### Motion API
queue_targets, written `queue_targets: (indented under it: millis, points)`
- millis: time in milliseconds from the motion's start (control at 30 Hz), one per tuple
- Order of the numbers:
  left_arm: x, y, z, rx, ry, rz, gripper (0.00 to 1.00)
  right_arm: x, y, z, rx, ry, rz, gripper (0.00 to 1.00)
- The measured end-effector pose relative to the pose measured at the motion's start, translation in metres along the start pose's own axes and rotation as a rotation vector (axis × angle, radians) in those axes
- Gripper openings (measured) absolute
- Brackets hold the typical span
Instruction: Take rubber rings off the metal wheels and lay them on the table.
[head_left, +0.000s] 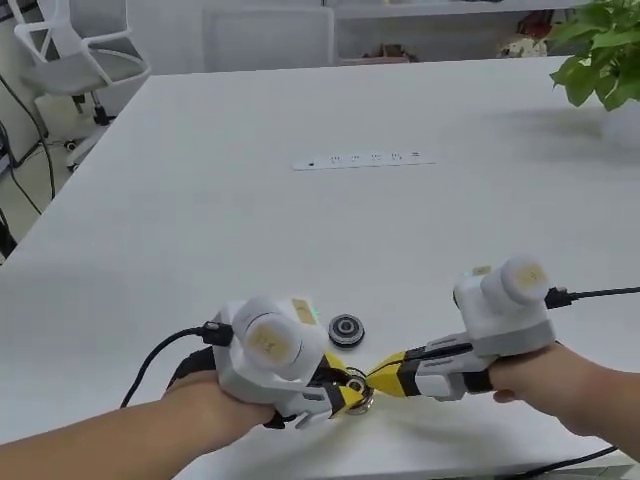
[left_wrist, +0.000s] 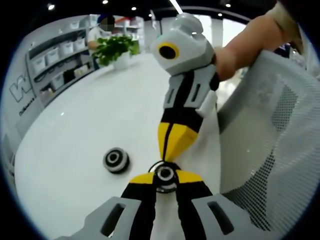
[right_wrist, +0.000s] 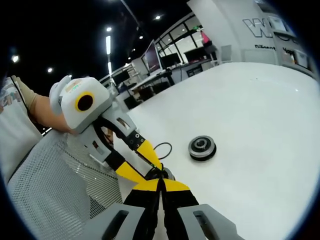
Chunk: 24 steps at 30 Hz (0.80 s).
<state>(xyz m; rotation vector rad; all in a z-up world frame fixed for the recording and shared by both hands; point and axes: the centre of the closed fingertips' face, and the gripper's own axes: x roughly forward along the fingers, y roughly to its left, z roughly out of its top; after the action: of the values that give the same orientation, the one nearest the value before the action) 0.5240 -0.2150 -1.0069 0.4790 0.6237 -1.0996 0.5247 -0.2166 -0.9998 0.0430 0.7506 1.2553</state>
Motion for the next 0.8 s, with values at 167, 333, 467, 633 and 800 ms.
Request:
queue_targets:
  millis: [167,333,467,633,800]
  points:
    - [-0.005,-0.008,0.004,0.012,-0.002,-0.037,0.24,-0.001,0.002,0.0,-0.013,0.007,0.005,0.0]
    - [-0.014,-0.012,0.013,0.017,-0.031,-0.044,0.25,-0.003,0.002,0.007,-0.01,-0.011,0.001,0.0]
    - [-0.021,-0.012,0.019,0.012,-0.053,-0.042,0.27,-0.005,0.002,0.011,-0.01,-0.023,0.001,0.0]
    - [-0.032,-0.011,0.024,-0.001,-0.08,-0.032,0.3,-0.007,0.006,0.018,-0.012,-0.035,0.006,0.0]
    - [-0.044,-0.005,0.026,-0.017,-0.104,-0.004,0.34,-0.006,0.011,0.026,-0.023,-0.046,0.017,0.0]
